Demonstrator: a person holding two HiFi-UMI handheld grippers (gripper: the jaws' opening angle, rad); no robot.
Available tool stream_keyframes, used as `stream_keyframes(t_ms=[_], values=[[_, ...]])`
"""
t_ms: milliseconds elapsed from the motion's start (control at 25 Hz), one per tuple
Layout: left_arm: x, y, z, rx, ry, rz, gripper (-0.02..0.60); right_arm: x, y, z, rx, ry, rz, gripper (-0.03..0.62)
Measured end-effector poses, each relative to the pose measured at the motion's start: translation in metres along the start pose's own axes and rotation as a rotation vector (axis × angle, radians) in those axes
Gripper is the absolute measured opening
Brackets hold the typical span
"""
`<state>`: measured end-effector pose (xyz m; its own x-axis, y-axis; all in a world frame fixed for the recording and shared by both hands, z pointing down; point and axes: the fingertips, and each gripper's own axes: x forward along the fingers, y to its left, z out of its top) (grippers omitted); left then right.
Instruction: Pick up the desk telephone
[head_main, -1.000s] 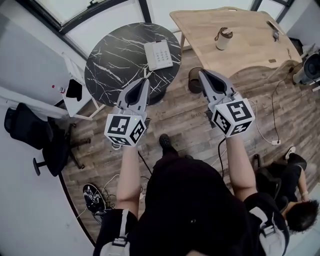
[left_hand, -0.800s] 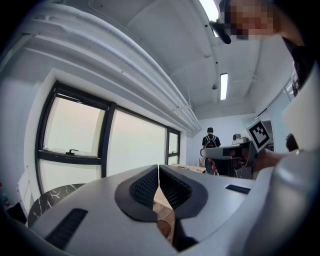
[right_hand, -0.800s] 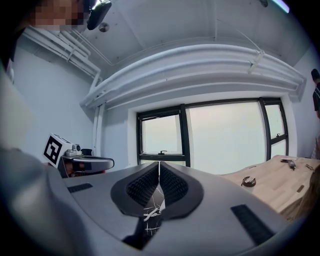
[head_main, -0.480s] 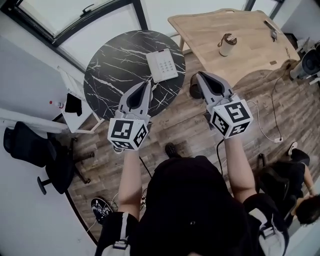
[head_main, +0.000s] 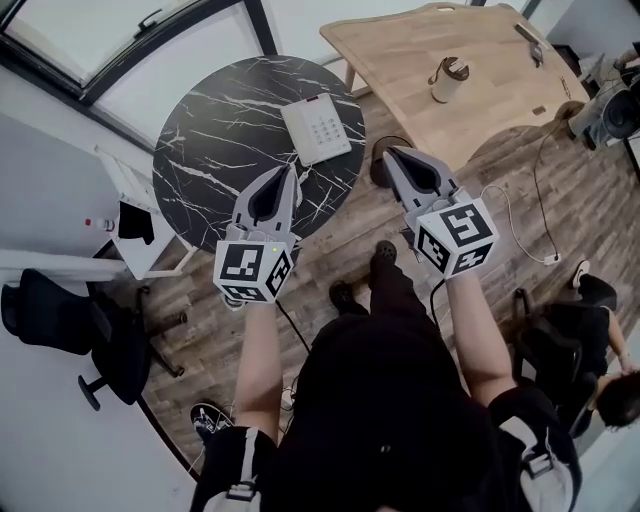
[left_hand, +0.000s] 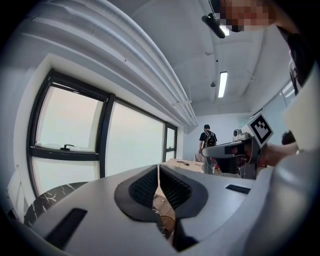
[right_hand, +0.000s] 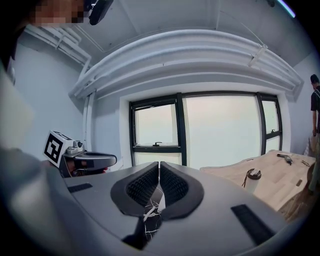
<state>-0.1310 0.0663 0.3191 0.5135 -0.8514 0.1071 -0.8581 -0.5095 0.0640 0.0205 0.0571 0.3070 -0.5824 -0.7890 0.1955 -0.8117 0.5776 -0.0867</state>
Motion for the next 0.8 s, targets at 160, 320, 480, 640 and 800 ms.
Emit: stream_keyframes(t_ms=[160,320,480,640,800], values=[[0.011,0.003,-0.012,-0.013,0.024,-0.008,0.021,0.012,-0.005,-0.008,0.003,0.022,0.005,0.032],[0.023,0.011,-0.021,-0.03,0.04,0.002,0.021,0.029,-0.012,-0.017,0.015,0.042,0.017,0.032],[0.037,0.022,-0.026,-0.031,0.056,0.008,0.021,0.051,-0.023,-0.024,0.032,0.057,0.03,0.032],[0.058,0.04,-0.032,-0.047,0.069,0.023,0.021,0.08,-0.037,-0.027,0.04,0.072,0.052,0.032],[0.088,0.059,-0.036,-0.069,0.087,0.029,0.021,0.112,-0.057,-0.028,0.05,0.089,0.07,0.032]])
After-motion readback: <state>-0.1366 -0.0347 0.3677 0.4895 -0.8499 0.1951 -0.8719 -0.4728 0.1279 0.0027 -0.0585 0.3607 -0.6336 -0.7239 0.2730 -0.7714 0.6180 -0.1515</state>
